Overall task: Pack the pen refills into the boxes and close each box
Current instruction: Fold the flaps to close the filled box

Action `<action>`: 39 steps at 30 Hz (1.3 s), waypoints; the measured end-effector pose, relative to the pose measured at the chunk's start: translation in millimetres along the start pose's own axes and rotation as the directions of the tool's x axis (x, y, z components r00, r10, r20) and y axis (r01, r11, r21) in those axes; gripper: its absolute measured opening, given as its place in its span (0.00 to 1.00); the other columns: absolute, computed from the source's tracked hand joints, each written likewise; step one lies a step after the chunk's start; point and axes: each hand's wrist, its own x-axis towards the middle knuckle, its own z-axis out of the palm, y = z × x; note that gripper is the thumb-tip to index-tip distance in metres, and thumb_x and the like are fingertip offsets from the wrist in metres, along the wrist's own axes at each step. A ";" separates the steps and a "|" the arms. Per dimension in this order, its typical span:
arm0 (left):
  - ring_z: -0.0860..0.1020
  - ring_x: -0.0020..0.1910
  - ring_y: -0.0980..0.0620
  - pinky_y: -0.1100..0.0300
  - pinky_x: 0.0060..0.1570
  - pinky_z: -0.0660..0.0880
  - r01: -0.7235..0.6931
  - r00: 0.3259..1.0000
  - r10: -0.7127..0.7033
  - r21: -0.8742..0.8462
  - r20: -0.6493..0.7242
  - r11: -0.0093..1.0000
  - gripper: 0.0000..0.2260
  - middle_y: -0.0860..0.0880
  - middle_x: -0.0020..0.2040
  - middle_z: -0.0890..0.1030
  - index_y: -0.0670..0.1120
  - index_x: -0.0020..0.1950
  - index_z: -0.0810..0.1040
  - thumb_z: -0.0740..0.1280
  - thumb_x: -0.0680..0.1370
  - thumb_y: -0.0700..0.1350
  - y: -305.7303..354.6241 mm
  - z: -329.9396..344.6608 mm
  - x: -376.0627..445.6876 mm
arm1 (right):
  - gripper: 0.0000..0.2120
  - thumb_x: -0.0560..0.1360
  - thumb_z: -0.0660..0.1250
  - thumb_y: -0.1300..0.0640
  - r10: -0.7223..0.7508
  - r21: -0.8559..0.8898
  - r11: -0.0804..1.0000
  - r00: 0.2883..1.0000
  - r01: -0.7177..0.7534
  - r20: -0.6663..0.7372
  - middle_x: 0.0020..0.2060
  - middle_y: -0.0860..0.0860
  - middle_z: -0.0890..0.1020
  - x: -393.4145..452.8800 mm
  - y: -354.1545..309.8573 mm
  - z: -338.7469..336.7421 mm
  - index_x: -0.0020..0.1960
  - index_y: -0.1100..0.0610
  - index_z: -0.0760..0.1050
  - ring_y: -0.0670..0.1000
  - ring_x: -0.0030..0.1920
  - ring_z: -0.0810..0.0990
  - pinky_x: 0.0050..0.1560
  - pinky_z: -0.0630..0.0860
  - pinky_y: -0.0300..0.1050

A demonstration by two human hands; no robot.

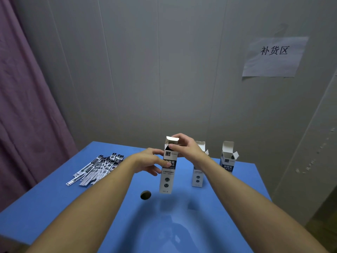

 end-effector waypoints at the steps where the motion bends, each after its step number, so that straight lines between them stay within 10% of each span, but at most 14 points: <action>1: 0.84 0.54 0.41 0.54 0.46 0.80 0.001 1.000 -0.001 0.002 0.008 1.000 0.21 0.47 0.54 0.86 0.54 0.62 0.80 0.79 0.71 0.49 0.8 0.7 -0.3 | 0.10 0.79 0.68 0.61 -0.015 -0.009 1.000 1.000 0.015 0.014 0.49 0.56 0.84 -0.6 -1.1 0.5 0.60 0.58 0.75 0.55 0.51 0.84 0.50 0.82 0.52; 12: 0.83 0.55 0.41 0.50 0.49 0.81 0.007 0.998 -0.006 -0.008 0.066 1.000 0.16 0.46 0.55 0.85 0.53 0.63 0.80 0.72 0.77 0.42 0.5 -1.8 -6.3 | 0.23 0.76 0.56 0.71 -0.039 -0.186 0.980 0.984 0.071 0.174 0.55 0.53 0.81 2.3 -12.0 -9.8 0.60 0.47 0.74 0.55 0.55 0.83 0.54 0.82 0.60; 15: 0.84 0.54 0.41 0.50 0.50 0.81 0.010 0.997 -0.010 0.002 0.072 1.000 0.15 0.46 0.55 0.85 0.54 0.63 0.80 0.71 0.77 0.42 0.3 -2.3 -7.3 | 0.27 0.78 0.55 0.72 -0.043 -0.318 0.940 0.969 0.121 0.242 0.51 0.49 0.81 3.2 -16.9 -10.4 0.61 0.42 0.74 0.47 0.53 0.83 0.48 0.82 0.46; 27: 0.84 0.54 0.41 0.49 0.51 0.81 0.011 0.998 -0.008 -0.033 0.068 0.999 0.13 0.46 0.54 0.86 0.53 0.62 0.81 0.71 0.78 0.42 -1.3 -3.9 -5.8 | 0.11 0.78 0.67 0.60 -0.230 -0.600 0.737 0.950 0.311 0.210 0.46 0.41 0.82 11.4 -7.5 -20.0 0.54 0.45 0.77 0.45 0.48 0.81 0.50 0.81 0.53; 32: 0.84 0.53 0.42 0.48 0.52 0.81 0.012 0.998 -0.008 -0.050 0.066 0.999 0.14 0.46 0.55 0.85 0.53 0.63 0.80 0.70 0.79 0.42 -2.7 -4.1 -3.8 | 0.20 0.79 0.61 0.62 -0.220 -0.524 0.794 0.949 0.308 0.225 0.57 0.46 0.83 5.4 -12.3 -14.5 0.66 0.43 0.67 0.45 0.52 0.83 0.50 0.81 0.41; 39: 0.84 0.53 0.42 0.46 0.54 0.81 0.017 0.998 -0.013 -0.059 0.059 0.998 0.13 0.46 0.56 0.85 0.54 0.62 0.81 0.70 0.79 0.42 -3.5 -6.7 -0.3 | 0.13 0.79 0.64 0.58 -0.204 -0.582 0.756 0.953 0.299 0.225 0.56 0.43 0.83 11.7 -6.0 -17.9 0.61 0.50 0.80 0.40 0.57 0.80 0.52 0.76 0.32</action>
